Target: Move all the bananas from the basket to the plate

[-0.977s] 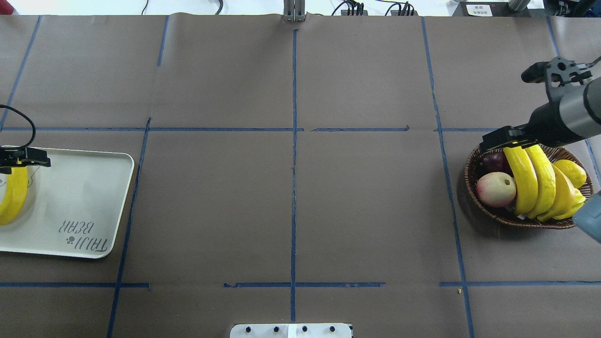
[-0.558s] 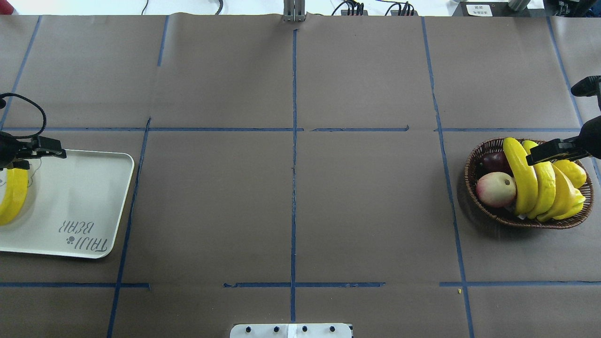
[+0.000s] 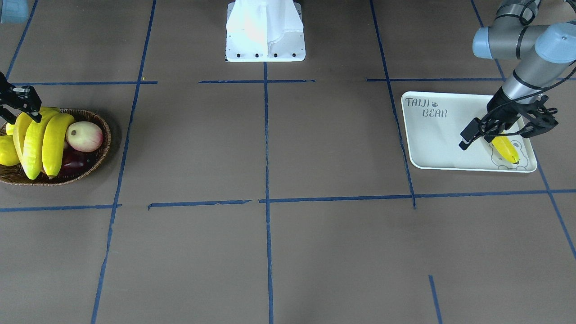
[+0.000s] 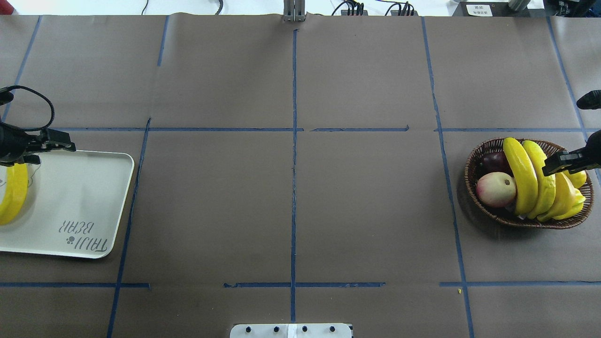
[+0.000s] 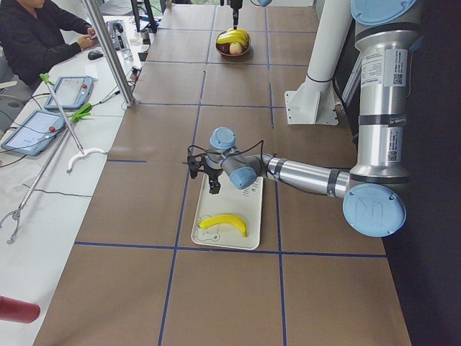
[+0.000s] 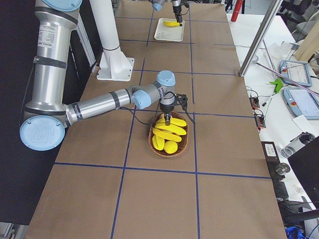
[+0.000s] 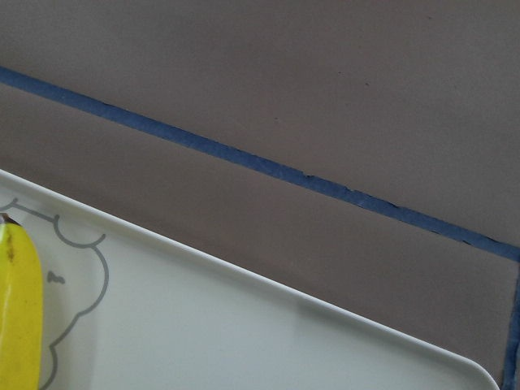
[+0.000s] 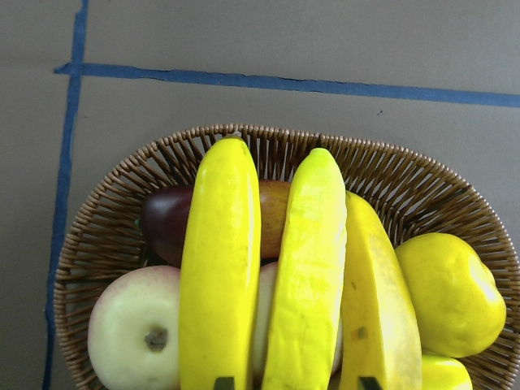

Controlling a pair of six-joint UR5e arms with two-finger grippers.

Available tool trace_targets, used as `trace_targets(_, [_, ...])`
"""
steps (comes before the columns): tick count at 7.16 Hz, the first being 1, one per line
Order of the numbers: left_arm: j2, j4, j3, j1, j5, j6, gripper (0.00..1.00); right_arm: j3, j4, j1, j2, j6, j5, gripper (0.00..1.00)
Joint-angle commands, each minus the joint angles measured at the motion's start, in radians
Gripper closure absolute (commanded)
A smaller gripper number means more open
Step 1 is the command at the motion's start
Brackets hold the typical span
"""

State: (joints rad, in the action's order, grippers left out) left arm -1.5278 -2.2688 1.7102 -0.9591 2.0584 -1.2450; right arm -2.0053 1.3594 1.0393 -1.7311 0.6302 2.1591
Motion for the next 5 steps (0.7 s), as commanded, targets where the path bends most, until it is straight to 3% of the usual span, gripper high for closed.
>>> trace_targets(1, [-0.011,-0.002,-0.009,0.002,0.000,-0.002,0.00,0.020,0.004,-0.015,0.004,-0.009,0.001,0.40])
trace_targets(5, [-0.029,0.000,-0.017,0.003,-0.001,-0.001,0.00,0.046,0.000,-0.036,0.012,-0.009,0.004,0.40])
